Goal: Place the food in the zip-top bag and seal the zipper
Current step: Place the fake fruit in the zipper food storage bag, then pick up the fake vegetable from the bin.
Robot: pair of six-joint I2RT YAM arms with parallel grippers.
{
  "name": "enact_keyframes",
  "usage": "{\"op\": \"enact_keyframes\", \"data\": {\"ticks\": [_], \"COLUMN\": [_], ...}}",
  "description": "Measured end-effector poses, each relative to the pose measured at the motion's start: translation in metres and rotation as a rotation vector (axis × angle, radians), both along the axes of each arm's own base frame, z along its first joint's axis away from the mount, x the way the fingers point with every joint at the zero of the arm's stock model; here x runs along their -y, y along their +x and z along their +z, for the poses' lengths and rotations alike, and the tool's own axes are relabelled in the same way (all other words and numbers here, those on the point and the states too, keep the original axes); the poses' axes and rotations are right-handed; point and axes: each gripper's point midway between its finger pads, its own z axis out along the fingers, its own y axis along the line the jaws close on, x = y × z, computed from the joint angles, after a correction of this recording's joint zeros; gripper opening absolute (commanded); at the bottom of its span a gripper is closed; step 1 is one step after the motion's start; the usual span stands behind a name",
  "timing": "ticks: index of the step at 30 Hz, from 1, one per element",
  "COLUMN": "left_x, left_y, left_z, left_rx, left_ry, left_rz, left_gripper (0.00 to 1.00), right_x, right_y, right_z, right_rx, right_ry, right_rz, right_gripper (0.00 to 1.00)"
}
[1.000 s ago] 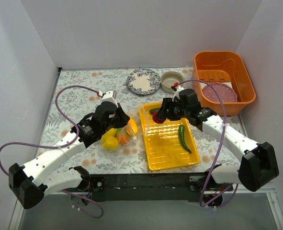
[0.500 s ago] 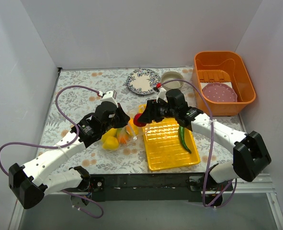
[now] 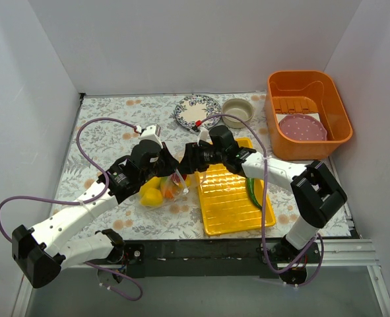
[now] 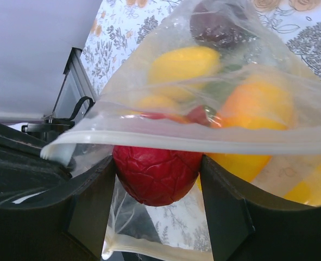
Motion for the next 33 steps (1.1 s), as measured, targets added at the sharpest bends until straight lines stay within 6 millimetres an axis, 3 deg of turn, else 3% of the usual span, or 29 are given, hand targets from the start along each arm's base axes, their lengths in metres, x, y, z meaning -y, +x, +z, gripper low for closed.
{"op": "enact_keyframes", "data": {"ticks": [4, 11, 19, 27, 33], "left_x": [0.0, -0.001, -0.002, -0.002, -0.002], "left_y": [0.0, 0.0, 0.001, 0.001, 0.001], "left_z": [0.0, 0.0, 0.0, 0.0, 0.0], "left_rx": [-0.001, 0.001, 0.003, 0.002, 0.003], "left_ry": [0.002, 0.003, 0.005, 0.006, 0.005], "left_rz": [0.0, 0.003, 0.008, 0.008, 0.007], "left_gripper": [0.03, 0.03, 0.03, 0.03, 0.03], "right_x": [-0.004, 0.002, 0.022, 0.08, 0.138], "right_y": [-0.002, 0.003, 0.013, 0.039, 0.055], "right_z": [0.002, 0.004, 0.02, 0.043, 0.006], "right_rx": [0.006, 0.039, 0.115, 0.212, 0.143], "right_ry": [0.011, -0.01, -0.061, -0.181, -0.337], "right_rz": [0.019, -0.006, -0.096, -0.36, -0.519], "right_gripper": [0.82, 0.87, 0.92, 0.98, 0.98]}}
